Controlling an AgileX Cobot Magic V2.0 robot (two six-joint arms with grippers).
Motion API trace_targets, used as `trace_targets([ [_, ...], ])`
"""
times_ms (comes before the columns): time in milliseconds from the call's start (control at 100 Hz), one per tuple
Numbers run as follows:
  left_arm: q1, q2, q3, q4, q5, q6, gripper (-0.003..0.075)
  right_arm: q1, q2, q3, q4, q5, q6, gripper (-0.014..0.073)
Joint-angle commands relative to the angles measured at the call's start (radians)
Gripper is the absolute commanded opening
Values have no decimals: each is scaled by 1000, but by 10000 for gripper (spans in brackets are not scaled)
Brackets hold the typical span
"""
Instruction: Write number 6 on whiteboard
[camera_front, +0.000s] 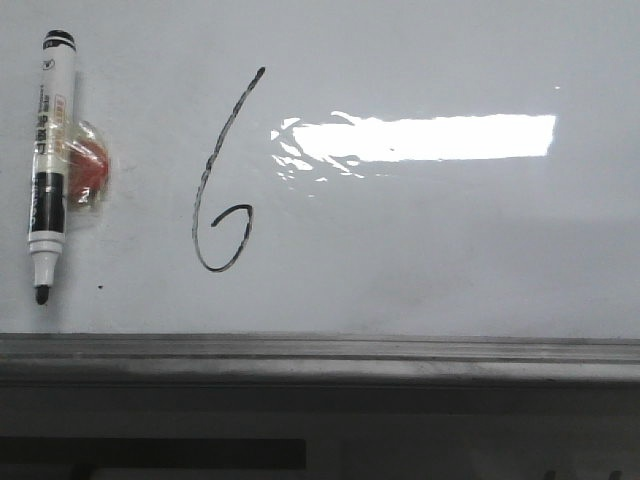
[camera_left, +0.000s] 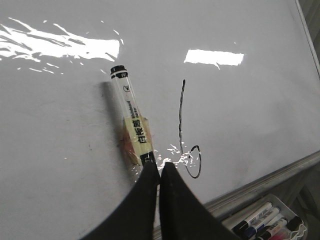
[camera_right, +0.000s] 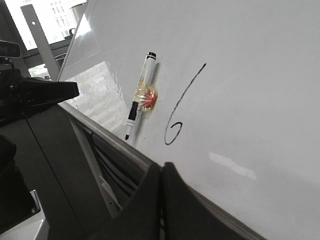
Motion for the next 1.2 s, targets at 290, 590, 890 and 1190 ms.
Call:
trace_targets([
  [290, 1, 8, -18, -6, -75, 3, -19, -4, 5, -27, -13, -70, -12, -53],
  [590, 135, -4, -13, 120, -82, -15, -19, -4, 5, -27, -13, -70, -12, -53],
  [890, 515, -187, 41, 249, 22, -47, -19, -4, 5, -27, -13, -70, -12, -53],
  [1190, 615, -207, 161, 313, 40, -137, -19, -4, 5, -27, -13, -70, -12, -53],
])
